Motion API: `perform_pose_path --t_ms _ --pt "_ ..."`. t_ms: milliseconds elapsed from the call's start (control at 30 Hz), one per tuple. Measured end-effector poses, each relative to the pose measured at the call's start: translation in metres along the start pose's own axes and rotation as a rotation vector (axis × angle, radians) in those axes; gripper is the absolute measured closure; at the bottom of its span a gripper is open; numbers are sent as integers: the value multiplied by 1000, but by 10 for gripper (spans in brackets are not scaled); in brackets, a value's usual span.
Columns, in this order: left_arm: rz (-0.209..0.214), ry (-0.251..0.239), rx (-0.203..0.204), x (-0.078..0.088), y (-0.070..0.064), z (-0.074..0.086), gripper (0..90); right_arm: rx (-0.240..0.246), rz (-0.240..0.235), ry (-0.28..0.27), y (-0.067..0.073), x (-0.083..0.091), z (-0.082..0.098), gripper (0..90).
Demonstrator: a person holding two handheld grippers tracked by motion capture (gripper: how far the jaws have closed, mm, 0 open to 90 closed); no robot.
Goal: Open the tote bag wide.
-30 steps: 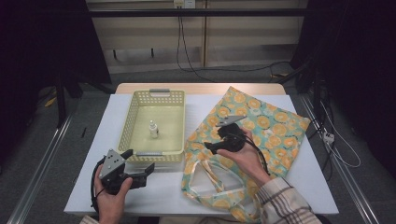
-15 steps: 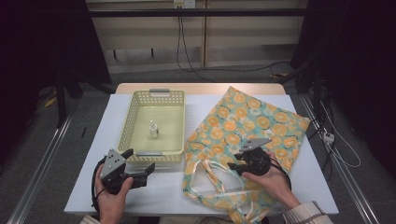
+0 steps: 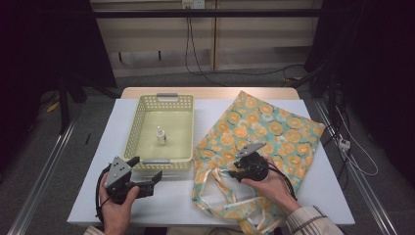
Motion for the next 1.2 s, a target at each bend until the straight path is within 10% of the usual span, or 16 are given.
perform_pose_path --t_ms 400,1200 --pt "4 2 -4 1 1 0 71 35 51 -18 4 -4 -1 900" --pt "-1 -1 3 1 1 0 71 -86 11 -122 -12 25 -20 900"
Point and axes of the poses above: each handheld gripper's, and its own axes: x roughly backward along the jaws, z roughly out of its underside, y roughly to its left, the point moved 2 cm from there along -x, roughly forward along the jaws, and after that the axes turned 7 degrees about -y, right-handed, at the moved point
